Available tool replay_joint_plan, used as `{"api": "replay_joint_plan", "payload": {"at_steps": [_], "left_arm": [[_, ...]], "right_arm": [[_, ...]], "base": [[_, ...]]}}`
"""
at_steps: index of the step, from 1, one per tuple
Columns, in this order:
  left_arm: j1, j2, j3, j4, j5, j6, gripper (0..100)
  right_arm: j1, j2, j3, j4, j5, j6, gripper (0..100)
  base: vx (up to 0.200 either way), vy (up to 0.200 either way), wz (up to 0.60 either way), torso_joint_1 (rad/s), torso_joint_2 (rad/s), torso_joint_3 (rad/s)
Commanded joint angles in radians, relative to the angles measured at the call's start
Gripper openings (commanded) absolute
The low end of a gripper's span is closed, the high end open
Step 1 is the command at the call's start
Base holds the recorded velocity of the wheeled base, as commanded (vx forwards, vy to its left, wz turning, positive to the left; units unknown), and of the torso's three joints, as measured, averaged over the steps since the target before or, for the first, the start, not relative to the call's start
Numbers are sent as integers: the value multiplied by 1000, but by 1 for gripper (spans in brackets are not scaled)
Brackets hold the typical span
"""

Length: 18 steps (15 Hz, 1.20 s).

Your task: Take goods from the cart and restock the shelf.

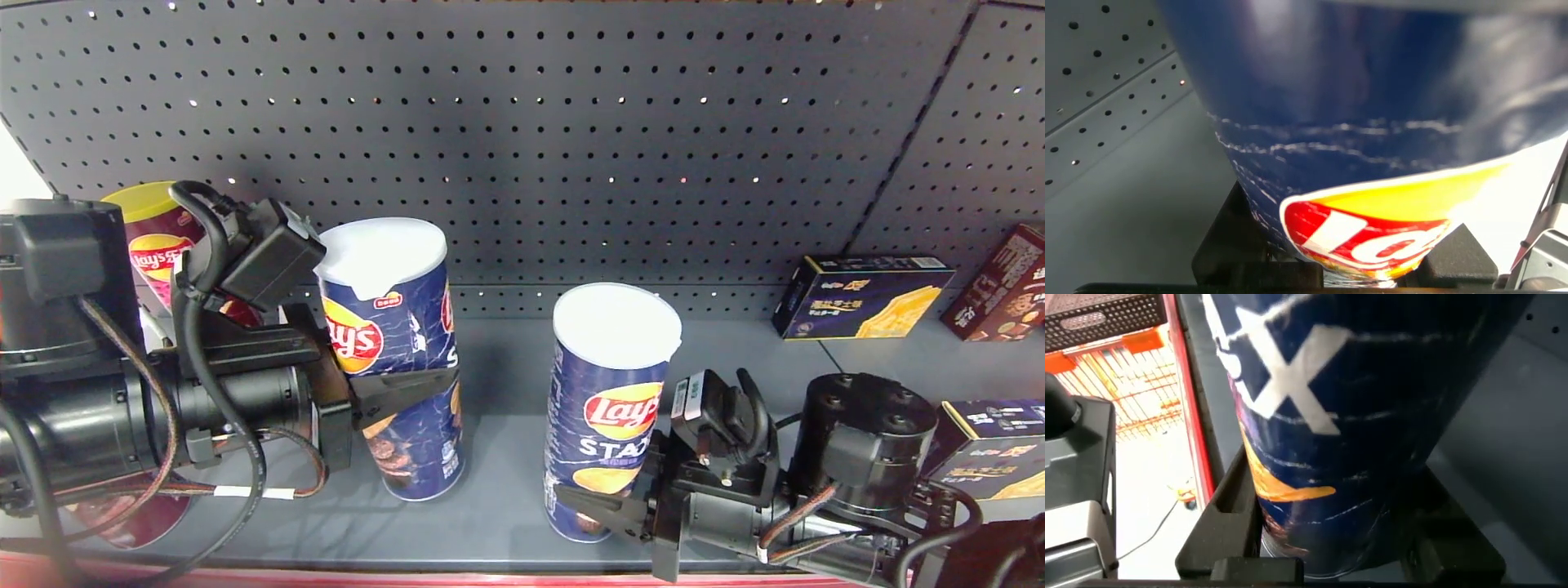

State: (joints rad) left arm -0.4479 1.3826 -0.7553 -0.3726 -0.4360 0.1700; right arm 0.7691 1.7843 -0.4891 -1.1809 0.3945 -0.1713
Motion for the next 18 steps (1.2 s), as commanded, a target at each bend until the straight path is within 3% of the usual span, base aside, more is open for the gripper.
{"api": "replay_joint_plan", "payload": {"at_steps": [1,4,5,11,18], "left_arm": [[0,0,1,0,0,0,0],[-2,0,1,0,-1,0,0],[-2,0,2,0,-1,0,0],[0,0,7,0,-1,0,0],[-2,1,2,0,0,2,0]], "right_arm": [[-4,12,0,4,0,-1,0],[-8,12,1,-3,0,-8,0],[-8,11,3,-3,-2,-8,100],[-7,-65,67,-3,-5,-10,100],[-8,-401,239,10,-8,-13,100]], "base": [[0,0,0,0,0,0],[0,0,0,0,0,0],[0,0,0,0,0,0],[0,0,0,0,0,0],[0,0,0,0,0,0]]}}
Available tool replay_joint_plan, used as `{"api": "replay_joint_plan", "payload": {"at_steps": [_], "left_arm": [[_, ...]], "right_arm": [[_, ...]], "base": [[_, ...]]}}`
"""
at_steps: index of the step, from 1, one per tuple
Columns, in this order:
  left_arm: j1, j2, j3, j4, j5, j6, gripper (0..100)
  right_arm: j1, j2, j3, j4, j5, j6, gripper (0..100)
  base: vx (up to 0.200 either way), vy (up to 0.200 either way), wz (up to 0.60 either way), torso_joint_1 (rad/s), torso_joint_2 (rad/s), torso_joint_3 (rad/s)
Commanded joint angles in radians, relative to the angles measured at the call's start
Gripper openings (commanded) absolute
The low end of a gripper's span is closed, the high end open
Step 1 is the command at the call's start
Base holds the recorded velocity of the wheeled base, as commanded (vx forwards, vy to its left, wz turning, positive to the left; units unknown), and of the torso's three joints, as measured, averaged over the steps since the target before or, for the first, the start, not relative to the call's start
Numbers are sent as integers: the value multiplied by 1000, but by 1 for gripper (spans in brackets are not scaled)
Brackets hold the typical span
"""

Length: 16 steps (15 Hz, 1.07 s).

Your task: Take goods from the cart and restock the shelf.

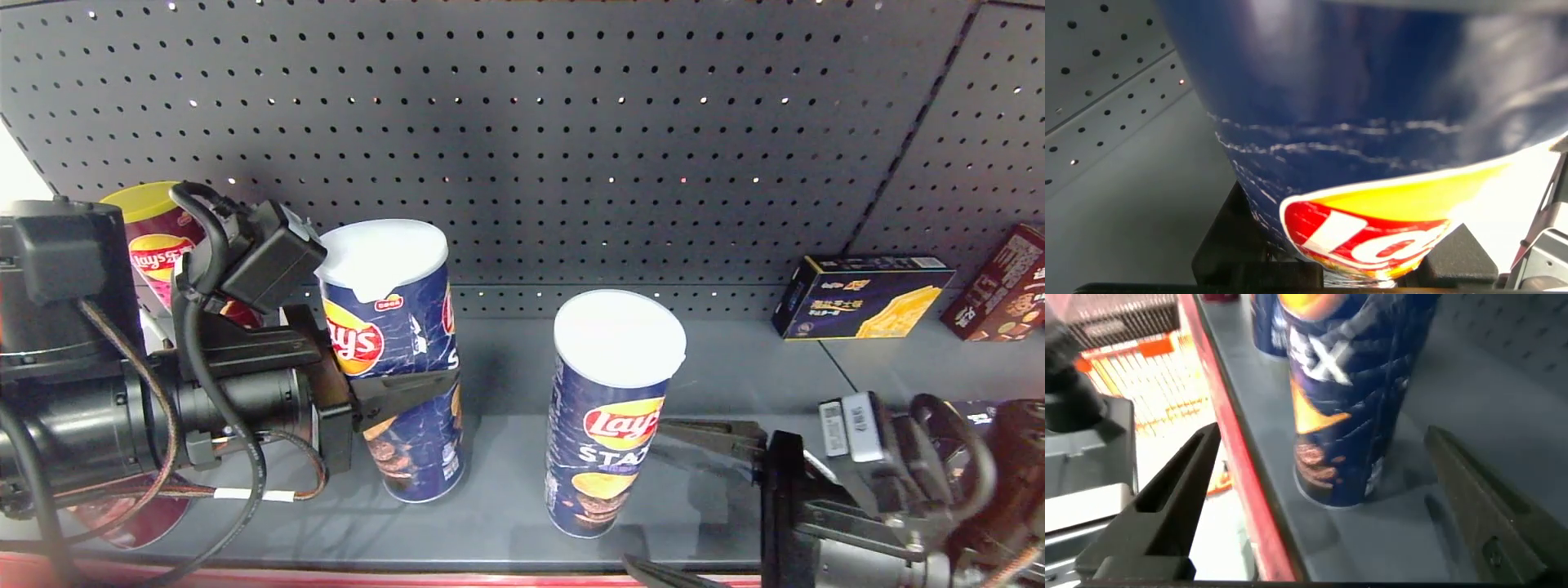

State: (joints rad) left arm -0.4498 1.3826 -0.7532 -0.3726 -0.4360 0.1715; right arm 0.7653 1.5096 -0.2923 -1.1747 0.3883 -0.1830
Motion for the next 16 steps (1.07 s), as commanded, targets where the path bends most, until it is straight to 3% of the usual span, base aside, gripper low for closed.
{"api": "replay_joint_plan", "payload": {"at_steps": [1,5,8,9,14,16], "left_arm": [[0,1,0,0,0,0,0],[0,0,6,0,0,0,0],[0,0,5,0,0,0,0],[0,0,-3,0,0,0,0],[-1,0,-2,-2,-3,0,0],[-1,0,0,-14,-3,-1,0]], "right_arm": [[-9,-149,56,4,-3,-1,100],[-60,-305,114,38,-28,-3,100],[-189,-358,81,52,-58,-3,100],[-291,-388,61,55,-58,-3,100],[-617,-534,64,58,-58,-3,100],[-664,-606,62,113,-66,-3,100]], "base": [[0,0,0,0,0,0],[0,0,0,0,0,0],[0,0,0,0,0,0],[0,0,0,0,0,0],[0,0,0,0,0,0],[0,0,0,0,0,0]]}}
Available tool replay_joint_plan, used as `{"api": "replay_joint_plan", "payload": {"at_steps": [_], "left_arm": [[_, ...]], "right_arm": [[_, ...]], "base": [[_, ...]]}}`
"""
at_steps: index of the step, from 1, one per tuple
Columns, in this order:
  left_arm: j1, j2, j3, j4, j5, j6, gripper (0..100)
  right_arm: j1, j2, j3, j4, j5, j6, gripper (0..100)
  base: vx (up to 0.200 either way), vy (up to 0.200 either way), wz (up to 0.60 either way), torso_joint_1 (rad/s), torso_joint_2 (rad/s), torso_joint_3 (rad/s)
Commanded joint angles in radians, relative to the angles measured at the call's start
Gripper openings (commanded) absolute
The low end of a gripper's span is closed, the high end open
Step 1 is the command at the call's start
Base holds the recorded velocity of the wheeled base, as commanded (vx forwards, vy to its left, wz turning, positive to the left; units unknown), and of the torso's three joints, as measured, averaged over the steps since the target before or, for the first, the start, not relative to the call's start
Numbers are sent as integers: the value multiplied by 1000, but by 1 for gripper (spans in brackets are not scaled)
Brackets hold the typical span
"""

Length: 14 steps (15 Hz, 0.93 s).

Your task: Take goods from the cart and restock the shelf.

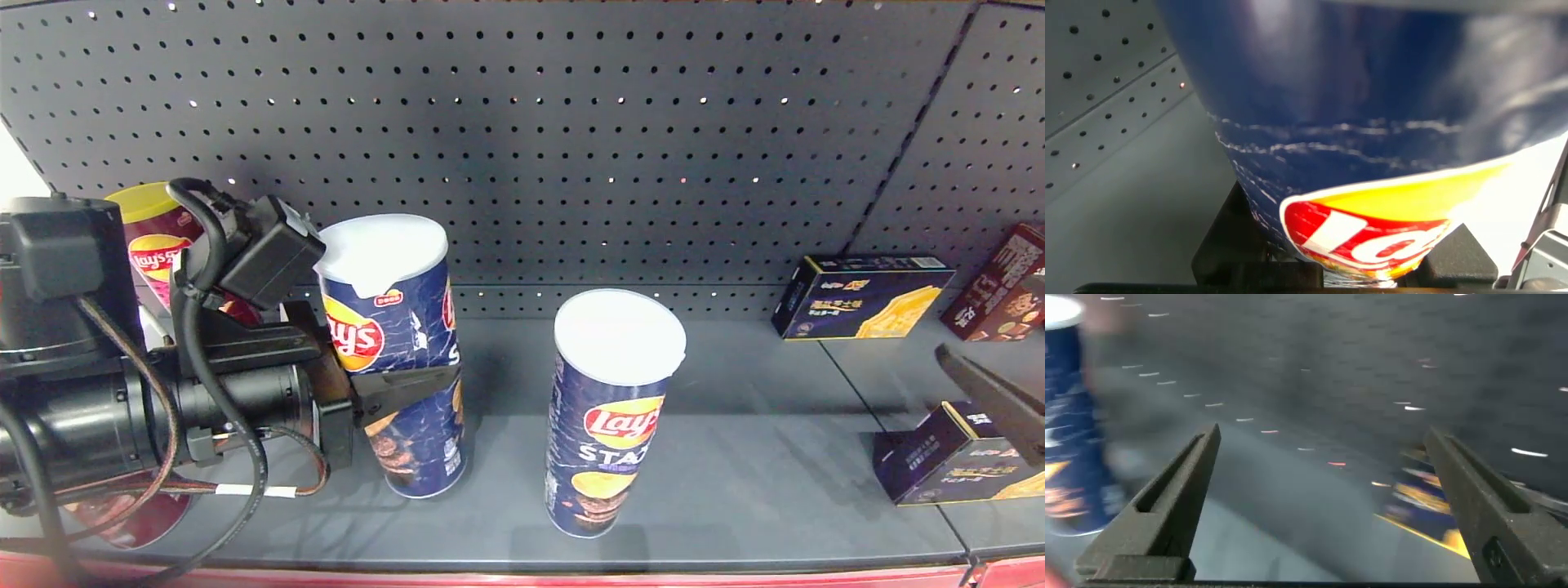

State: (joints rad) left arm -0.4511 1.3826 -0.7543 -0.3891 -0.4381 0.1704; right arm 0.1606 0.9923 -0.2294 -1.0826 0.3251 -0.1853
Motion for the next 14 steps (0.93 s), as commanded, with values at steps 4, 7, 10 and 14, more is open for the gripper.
{"api": "replay_joint_plan", "payload": {"at_steps": [4,7,10,14], "left_arm": [[0,3,6,-28,-2,-3,0],[0,6,4,-28,-2,-3,0],[-1,4,4,-30,-2,-3,0],[-3,4,3,-30,-1,-2,0]], "right_arm": [[-70,-394,-56,495,-136,-8,100],[-78,-647,-131,911,-244,-6,100],[-81,-807,-110,1035,-247,10,100],[-142,-934,33,1037,-279,10,100]], "base": [[0,0,0,0,0,0],[0,0,0,0,0,0],[0,0,0,0,0,0],[0,0,0,0,0,0]]}}
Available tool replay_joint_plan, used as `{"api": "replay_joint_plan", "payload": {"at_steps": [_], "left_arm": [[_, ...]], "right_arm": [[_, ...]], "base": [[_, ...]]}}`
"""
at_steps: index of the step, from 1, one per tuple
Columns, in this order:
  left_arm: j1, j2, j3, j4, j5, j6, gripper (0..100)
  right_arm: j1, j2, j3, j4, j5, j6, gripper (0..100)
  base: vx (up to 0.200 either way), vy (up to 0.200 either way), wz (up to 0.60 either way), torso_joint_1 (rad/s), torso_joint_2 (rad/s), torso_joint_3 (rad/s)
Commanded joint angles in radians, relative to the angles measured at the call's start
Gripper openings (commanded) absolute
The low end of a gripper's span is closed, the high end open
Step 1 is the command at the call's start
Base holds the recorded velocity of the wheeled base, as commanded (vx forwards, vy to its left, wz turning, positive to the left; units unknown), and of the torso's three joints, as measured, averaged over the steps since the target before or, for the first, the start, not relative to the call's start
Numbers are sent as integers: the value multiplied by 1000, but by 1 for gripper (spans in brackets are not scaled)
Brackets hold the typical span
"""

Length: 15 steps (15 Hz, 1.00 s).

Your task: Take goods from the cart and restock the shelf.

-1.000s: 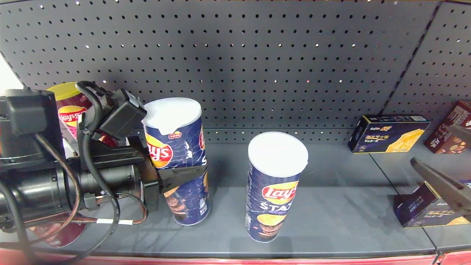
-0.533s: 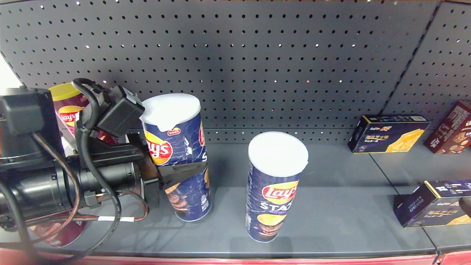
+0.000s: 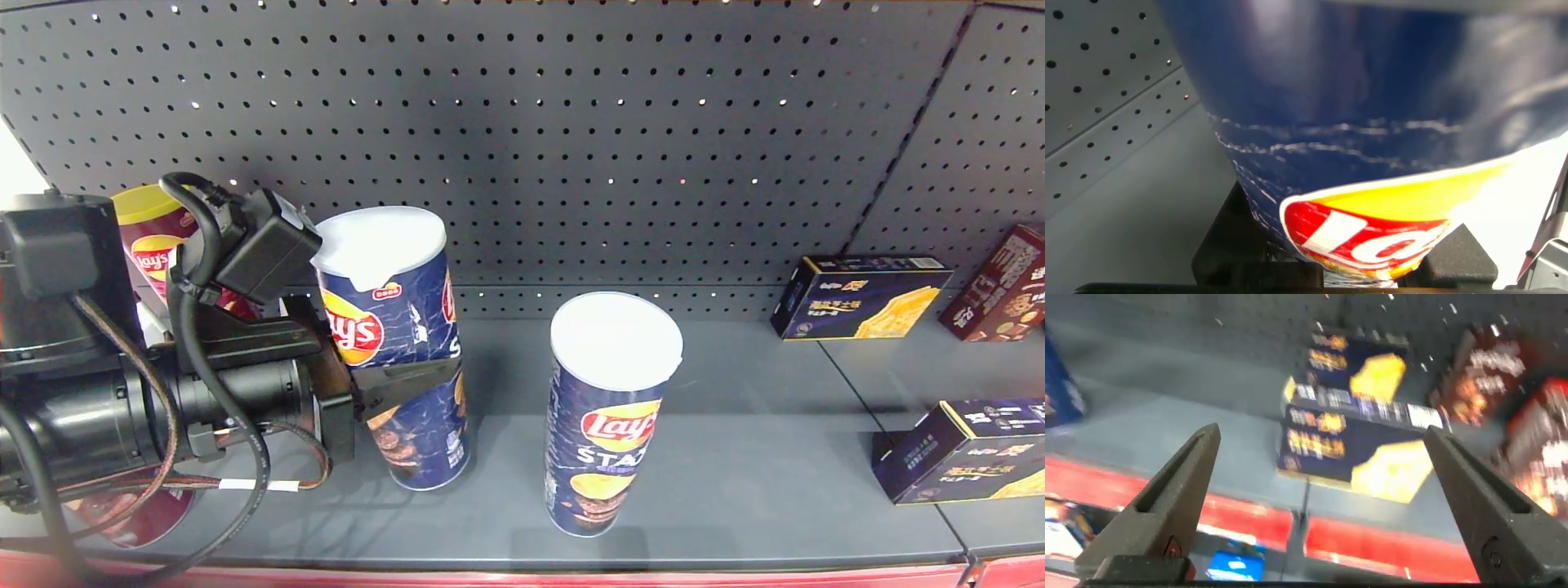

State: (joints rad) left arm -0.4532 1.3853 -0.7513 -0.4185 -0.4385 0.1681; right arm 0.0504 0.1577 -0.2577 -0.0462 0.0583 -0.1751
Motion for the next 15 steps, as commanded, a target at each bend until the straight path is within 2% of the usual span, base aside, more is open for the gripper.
{"api": "replay_joint_plan", "payload": {"at_steps": [1,3,6,9,10,11,12,15], "left_arm": [[-2,1,0,0,0,1,0],[-1,3,1,0,0,1,0],[-2,4,1,-2,0,1,0],[-4,4,3,-2,0,2,0],[-9,3,3,-17,0,1,0],[-12,4,1,-26,-2,-1,0],[-15,1,3,-26,0,-1,0],[-12,-2,-5,-26,0,-2,0]], "right_arm": [[-49,-158,155,-15,-31,6,100],[-49,-158,218,-100,-58,31,100],[-49,-158,258,-46,-41,92,100],[-49,-158,256,-11,83,94,100],[-52,-158,252,6,41,97,100],[-50,-158,258,39,-69,151,100],[-50,-158,255,52,-101,181,100],[-49,-158,255,51,-71,151,100]], "base": [[0,0,0,0,0,0],[0,0,0,0,0,0],[0,0,0,0,0,0],[0,0,0,0,0,0],[0,0,0,0,0,0],[0,0,0,0,0,0],[0,0,0,0,0,0],[0,0,0,0,0,0]]}}
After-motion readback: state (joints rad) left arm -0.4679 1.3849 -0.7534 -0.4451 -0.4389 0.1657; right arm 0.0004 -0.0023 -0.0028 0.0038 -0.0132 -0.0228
